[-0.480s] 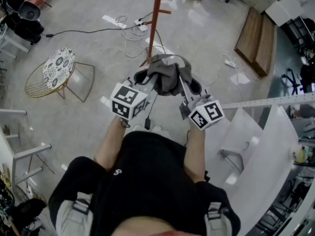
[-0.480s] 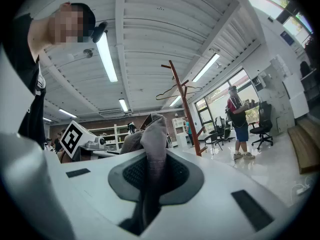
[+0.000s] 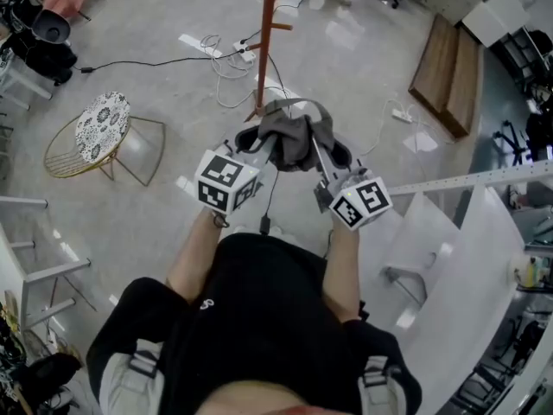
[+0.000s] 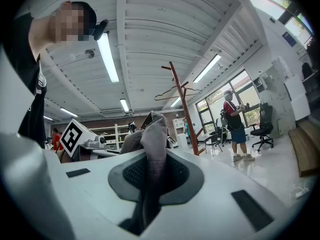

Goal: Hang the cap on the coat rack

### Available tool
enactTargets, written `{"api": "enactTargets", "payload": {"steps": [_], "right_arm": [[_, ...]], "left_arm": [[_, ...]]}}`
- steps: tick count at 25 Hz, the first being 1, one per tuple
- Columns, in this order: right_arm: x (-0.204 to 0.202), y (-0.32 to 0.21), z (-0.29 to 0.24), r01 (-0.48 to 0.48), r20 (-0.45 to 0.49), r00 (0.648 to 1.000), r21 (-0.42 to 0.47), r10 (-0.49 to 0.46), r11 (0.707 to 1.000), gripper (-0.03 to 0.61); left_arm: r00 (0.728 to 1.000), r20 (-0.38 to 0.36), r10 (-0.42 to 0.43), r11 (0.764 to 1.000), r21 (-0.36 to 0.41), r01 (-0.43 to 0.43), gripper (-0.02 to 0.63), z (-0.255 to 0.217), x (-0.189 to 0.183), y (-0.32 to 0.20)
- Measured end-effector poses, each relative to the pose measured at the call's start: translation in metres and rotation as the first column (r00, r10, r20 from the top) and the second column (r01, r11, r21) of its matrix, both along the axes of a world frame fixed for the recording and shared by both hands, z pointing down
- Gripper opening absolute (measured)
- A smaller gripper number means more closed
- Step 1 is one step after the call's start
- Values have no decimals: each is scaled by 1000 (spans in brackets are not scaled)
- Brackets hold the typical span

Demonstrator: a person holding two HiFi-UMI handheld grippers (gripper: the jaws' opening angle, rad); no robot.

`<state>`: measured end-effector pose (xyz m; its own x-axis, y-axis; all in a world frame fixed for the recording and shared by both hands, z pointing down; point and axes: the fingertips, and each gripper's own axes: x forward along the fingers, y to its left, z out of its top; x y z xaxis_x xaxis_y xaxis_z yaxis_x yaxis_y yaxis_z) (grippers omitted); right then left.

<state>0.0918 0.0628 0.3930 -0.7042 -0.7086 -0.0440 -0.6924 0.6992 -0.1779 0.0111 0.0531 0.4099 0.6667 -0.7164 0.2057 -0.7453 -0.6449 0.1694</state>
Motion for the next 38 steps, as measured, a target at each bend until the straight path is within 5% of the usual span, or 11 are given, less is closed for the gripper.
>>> {"api": "enactTargets", "payload": {"steps": [8,14,25,38], "right_arm": [[-7,-7,15,-35,-34,999,-8,35,999,20],[52,4,2,-48,-37,998,5,48,999,20],[91,11,17,-41,-29,999,-14,41,999,21],[59,-99,30,23,-62,998,-20,-24,1000,23]], "left_arm": [[1000,-1,6,1000,-14,-6,52,16,-10,-3],[999,36,24,1000,-1,-24,52,3,50,8],[998,50,30,1000,-9,-29,52,16,89,18],[999,19,-29,999,-21,30,52,32,55,-88]]}}
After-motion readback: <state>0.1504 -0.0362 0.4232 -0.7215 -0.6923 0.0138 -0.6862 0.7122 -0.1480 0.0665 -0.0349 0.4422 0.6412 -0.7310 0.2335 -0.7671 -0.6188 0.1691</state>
